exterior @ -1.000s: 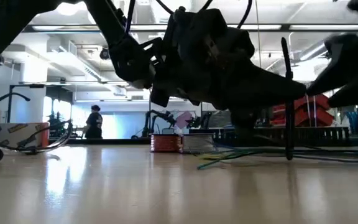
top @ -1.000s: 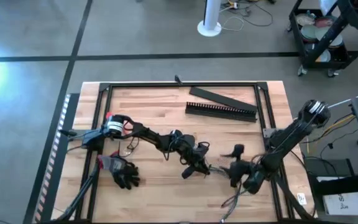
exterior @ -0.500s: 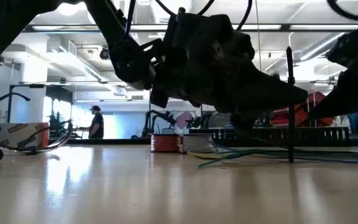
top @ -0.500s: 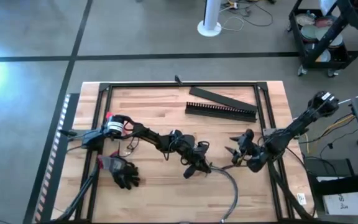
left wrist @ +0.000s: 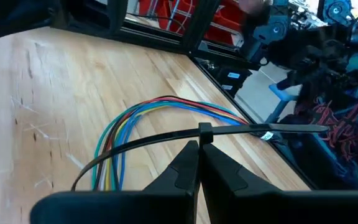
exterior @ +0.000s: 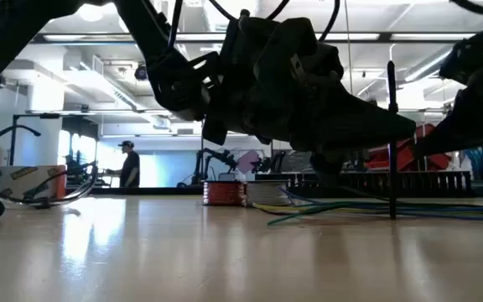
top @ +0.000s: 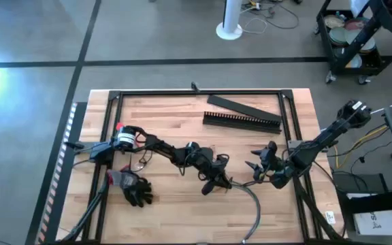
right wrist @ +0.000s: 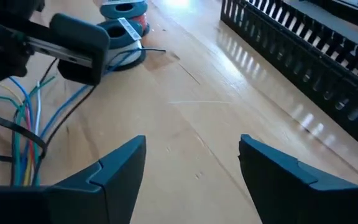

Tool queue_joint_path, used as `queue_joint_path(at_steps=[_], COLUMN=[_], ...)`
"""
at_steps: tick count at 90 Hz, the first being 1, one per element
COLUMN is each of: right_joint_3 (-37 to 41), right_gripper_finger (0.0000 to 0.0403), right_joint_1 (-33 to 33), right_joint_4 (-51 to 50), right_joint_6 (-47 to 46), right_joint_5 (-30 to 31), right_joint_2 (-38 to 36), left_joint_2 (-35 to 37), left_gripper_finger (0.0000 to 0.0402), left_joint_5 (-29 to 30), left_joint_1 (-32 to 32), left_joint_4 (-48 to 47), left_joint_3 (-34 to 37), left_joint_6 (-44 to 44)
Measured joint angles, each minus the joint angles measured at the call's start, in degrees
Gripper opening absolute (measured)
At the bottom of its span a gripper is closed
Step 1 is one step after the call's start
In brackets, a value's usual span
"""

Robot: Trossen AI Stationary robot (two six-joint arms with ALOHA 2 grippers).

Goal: Ziptie cables
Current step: Wrap the black zip tie on the cables

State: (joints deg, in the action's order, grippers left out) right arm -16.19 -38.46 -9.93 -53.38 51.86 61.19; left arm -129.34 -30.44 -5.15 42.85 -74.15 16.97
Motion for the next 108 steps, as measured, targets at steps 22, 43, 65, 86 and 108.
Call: queue_joint_path(at_steps=[22,43,65,86,108], right_joint_3=[-2.28,-5.20,-8.53,-10.99,-12.36], right_gripper_finger=[0.0233,0.0230,0.0242,0.0247,0.0237], right_joint_1=[0.00,0.00,0.00,0.00,0.00], right_joint_4=[-0.06,-0.04,-0.04,-0.04,-0.10], right_joint_6=[0.02,0.02,0.02,0.02,0.02], right_joint_5=[0.00,0.00,0.00,0.00,0.00], right_joint_2=[0.00,0.02,0.02,0.02,0.04], left_joint_2=[0.00,0.00,0.00,0.00,0.00], left_gripper_finger=[0.0000,0.0000,0.0000,0.0000,0.0000], left_joint_5=[-0.01,2.05,2.05,2.05,2.05], left_joint_1=[-0.05,-0.17,-0.17,-0.25,-0.64], left_joint_4=[-0.07,-0.07,-0.10,0.28,0.71], left_joint_3=[0.00,0.02,0.02,0.02,0.04], left_joint_6=[4.33,5.62,5.22,5.58,6.19])
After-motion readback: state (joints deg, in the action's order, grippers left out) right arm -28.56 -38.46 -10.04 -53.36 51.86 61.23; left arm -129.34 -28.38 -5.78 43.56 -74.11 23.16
